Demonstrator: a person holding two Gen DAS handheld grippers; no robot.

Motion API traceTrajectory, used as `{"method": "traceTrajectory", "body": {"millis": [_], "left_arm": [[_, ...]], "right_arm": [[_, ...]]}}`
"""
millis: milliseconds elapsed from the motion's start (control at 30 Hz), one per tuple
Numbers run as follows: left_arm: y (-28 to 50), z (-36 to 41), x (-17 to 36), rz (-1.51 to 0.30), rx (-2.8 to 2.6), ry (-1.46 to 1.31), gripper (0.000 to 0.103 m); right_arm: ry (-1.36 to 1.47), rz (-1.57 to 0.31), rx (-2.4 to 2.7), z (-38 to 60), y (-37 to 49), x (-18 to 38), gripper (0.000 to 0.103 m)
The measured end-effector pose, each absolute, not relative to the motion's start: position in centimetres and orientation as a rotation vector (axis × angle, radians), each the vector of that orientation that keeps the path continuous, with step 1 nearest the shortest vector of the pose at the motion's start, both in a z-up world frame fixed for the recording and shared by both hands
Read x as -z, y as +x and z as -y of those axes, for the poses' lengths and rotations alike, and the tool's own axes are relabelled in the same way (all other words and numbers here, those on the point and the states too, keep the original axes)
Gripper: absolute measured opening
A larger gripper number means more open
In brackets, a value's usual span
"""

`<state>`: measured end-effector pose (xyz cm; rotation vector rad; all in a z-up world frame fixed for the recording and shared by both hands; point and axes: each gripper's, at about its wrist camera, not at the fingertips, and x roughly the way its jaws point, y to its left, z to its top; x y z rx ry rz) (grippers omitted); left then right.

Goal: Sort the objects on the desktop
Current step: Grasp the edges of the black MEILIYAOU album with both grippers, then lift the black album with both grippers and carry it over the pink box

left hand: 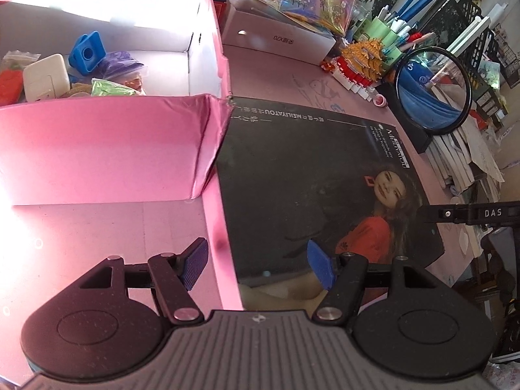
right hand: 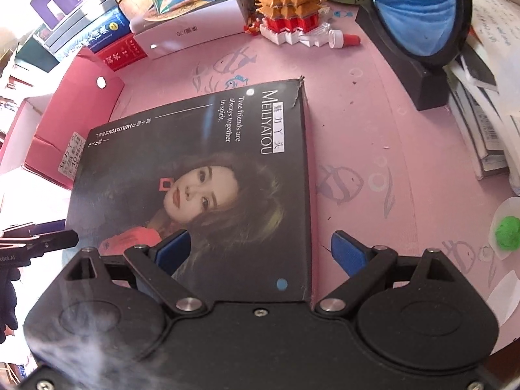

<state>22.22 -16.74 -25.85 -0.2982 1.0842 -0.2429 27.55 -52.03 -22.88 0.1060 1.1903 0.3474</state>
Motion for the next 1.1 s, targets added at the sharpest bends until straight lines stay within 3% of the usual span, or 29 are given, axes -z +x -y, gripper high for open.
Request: {"method": "traceTrajectory", "body": {"millis": [533, 1100], "left_arm": [[22.9, 18.1, 26.3, -1.133, 0.296, -0.231, 0.067], [20.3, 21.4, 21.0, -1.084, 0.458, -0.205, 0.067]], "right_arm": [[0.026, -1.286, -0.402, 50.6, 26.6, 23.8, 0.095], [0.03, -1.211, -0.29, 54.2, 19.9, 16.2, 0.095]]}}
